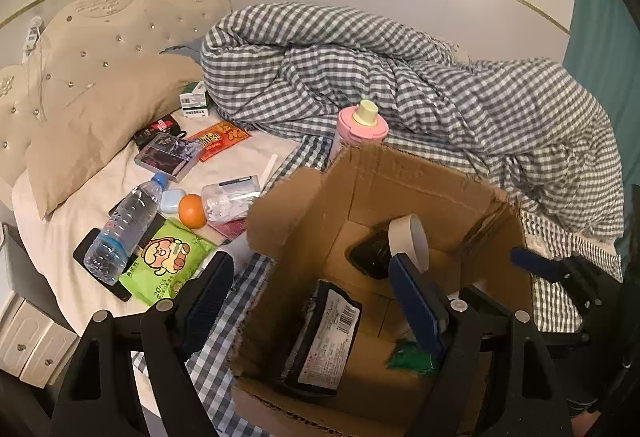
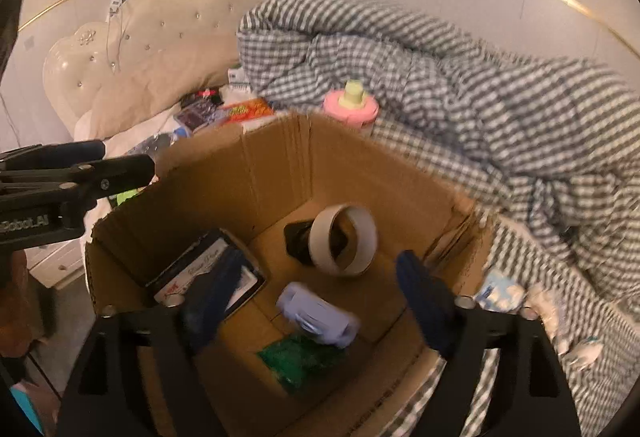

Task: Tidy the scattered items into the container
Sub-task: 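Open both grippers to drop the tape roll and white box into the box, then move both grippers back toward the tube, beads and white toy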

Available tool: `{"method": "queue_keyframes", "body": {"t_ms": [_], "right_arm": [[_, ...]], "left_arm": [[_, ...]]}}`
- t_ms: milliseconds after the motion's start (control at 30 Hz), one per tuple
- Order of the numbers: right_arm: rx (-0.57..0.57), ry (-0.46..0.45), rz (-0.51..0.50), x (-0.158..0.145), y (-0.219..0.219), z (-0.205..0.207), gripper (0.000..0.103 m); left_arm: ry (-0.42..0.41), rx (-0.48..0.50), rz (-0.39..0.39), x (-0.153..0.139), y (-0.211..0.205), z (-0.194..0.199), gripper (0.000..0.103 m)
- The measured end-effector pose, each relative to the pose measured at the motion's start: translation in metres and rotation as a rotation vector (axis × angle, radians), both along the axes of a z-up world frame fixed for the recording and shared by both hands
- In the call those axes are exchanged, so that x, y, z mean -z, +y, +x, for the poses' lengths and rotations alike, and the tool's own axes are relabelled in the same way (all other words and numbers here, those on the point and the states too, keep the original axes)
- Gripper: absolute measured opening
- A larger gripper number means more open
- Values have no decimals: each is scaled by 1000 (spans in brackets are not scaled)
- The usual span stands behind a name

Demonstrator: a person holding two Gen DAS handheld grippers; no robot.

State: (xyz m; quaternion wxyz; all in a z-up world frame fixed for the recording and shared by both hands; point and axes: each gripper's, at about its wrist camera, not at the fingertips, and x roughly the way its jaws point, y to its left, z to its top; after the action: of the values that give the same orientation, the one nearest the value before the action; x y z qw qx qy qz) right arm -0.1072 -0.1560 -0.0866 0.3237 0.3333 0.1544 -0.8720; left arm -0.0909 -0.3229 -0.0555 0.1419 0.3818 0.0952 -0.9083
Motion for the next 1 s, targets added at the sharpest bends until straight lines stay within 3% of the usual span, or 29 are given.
{"method": "queue_keyframes", "body": {"t_ms": [167,433,733,833,1000], "right_arm": [[37,64,-36,-24,24,7,87],[112,103,-98,-57,81,12,87],[215,205,-110,-94,161,28,98],[264,243,-110,-105,191,33,103],[336,275,-103,-117,246,36,103]], "left_arm": [[21,4,1,-12,6,2,83],[68,60,-24,-41,54,-2,83],[138,135,-30,-72,121,-4,91],[157,156,-35,-80,147,-6,103],[202,189,-21,-95,187,-8,103]]}}
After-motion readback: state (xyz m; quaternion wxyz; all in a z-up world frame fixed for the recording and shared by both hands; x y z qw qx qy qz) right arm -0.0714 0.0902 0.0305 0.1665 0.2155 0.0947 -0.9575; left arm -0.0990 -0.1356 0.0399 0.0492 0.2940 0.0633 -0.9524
